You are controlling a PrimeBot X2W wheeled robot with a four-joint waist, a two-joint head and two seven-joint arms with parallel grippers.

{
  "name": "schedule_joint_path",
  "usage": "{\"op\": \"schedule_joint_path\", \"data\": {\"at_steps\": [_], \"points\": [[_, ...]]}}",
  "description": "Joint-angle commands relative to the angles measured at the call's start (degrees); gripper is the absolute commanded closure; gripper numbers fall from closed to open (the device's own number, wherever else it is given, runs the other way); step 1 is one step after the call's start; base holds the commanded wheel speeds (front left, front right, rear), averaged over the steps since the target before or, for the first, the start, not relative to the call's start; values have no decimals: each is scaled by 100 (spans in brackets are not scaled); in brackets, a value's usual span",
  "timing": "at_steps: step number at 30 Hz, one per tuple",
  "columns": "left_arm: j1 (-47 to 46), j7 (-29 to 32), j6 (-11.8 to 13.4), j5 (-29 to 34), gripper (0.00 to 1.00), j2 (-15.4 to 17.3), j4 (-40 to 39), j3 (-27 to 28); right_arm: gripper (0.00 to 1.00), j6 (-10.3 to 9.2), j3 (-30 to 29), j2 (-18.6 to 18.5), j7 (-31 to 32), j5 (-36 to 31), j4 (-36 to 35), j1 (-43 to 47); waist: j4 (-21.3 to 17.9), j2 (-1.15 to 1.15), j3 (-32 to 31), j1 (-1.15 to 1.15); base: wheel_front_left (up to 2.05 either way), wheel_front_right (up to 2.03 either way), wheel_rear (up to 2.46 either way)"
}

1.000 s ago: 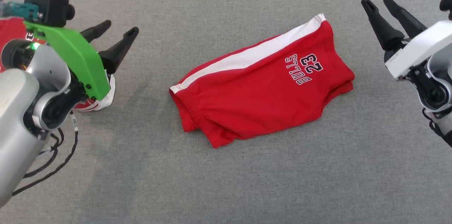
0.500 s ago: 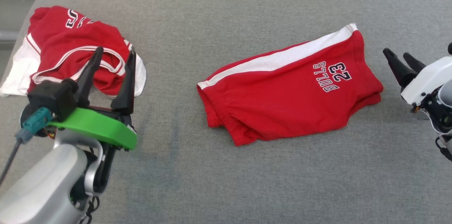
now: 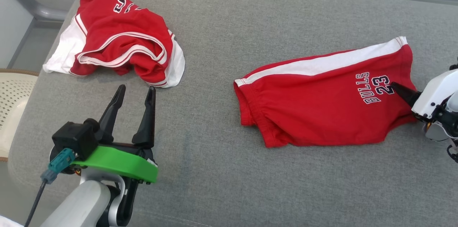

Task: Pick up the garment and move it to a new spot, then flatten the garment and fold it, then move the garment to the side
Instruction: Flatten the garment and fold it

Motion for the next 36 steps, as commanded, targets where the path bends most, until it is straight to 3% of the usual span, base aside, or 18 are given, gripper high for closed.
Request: {"op": "schedule_joint_path", "data": {"at_steps": [1,3,5,6,14,26,32,36], "points": [[117,-16,-38,111,0,-67,20,71,0,-2,64,108,113,55,38,23,53,0,-34,0,0,0,0],[199,-17,-78,204,0,-143,58,135,0,-2,83,146,144,82,47,3,67,0,-65,0,0,0,0],[258,-17,-109,271,0,-226,101,179,56,-2,115,161,94,46,25,-18,73,0,-95,0,0,0,0],[286,-17,-140,320,0,-267,119,197,100,-2,135,147,48,-7,29,-22,74,0,-112,0,0,0,0],[463,-17,-274,499,0,-492,229,272,100,-3,-125,36,-808,173,-186,187,-156,0,-289,0,0,0,0],[855,-11,-340,624,0,-732,300,497,100,-3,-398,-351,-1779,552,-1028,1272,-1132,0,-575,0,0,0,0],[930,-11,-382,679,0,-752,346,490,100,-2,-412,-541,-2114,450,-1262,1414,-1402,0,-631,0,0,0,0],[890,-3,-414,682,0,-791,397,434,100,-2,-194,-672,-2281,18,-1482,1168,-1393,0,-682,0,0,0,0]]}}
